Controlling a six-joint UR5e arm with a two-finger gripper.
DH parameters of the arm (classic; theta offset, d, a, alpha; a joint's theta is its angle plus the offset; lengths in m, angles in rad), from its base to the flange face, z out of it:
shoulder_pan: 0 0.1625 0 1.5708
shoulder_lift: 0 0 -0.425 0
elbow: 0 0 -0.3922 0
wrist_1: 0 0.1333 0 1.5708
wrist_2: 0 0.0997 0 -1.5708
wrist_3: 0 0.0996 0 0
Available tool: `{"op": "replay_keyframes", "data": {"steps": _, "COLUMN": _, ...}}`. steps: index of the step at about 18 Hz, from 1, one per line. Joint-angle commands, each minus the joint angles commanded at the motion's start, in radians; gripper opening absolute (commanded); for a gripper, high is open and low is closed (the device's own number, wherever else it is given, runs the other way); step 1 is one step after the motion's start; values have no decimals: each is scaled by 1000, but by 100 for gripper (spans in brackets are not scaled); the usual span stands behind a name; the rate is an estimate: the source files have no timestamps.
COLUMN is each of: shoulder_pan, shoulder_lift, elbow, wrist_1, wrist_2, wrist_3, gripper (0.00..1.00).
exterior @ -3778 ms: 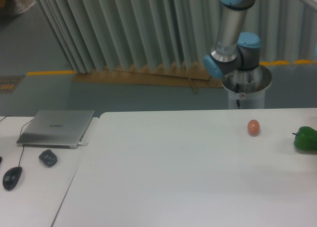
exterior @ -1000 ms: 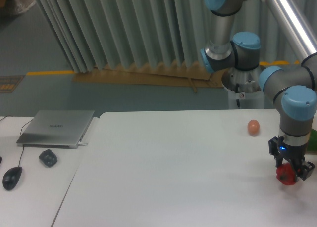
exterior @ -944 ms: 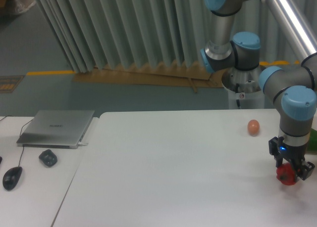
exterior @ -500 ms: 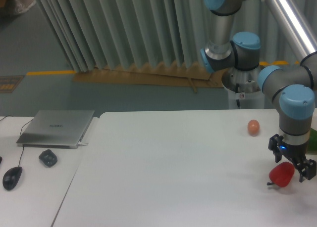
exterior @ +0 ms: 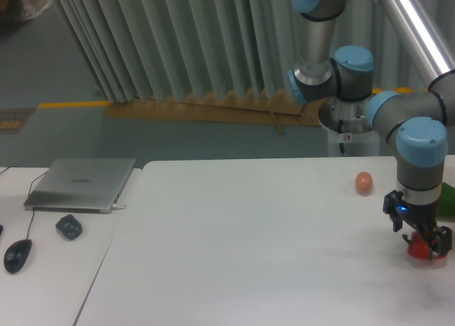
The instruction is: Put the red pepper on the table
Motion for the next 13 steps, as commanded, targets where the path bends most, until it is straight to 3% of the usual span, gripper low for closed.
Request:
{"op": "replay_keyframes", "data": {"steps": 4, "shoulder_pan": -11, "shoulder_lift": 12, "elbow": 2, "wrist_1": -12, "wrist_2": 80, "wrist_3": 9, "gripper": 100}}
{"op": "replay_keyframes", "data": {"steps": 7, "shoulder_pan": -12, "shoulder_lift": 41, "elbow": -2, "wrist_1": -15, "wrist_2": 72, "wrist_3": 9, "gripper": 100}}
{"op": "replay_keyframes", "data": {"steps": 11, "shoulder_pan": -9, "shoulder_lift": 100, "elbow": 0, "wrist_1": -66, "wrist_2": 71, "wrist_3": 9, "gripper": 100}}
{"op": "replay_keyframes", "data": {"steps": 13, "shoulder_pan": -9, "shoulder_lift": 101, "elbow": 0, "wrist_1": -75, "wrist_2": 71, "wrist_3": 9, "gripper": 100}}
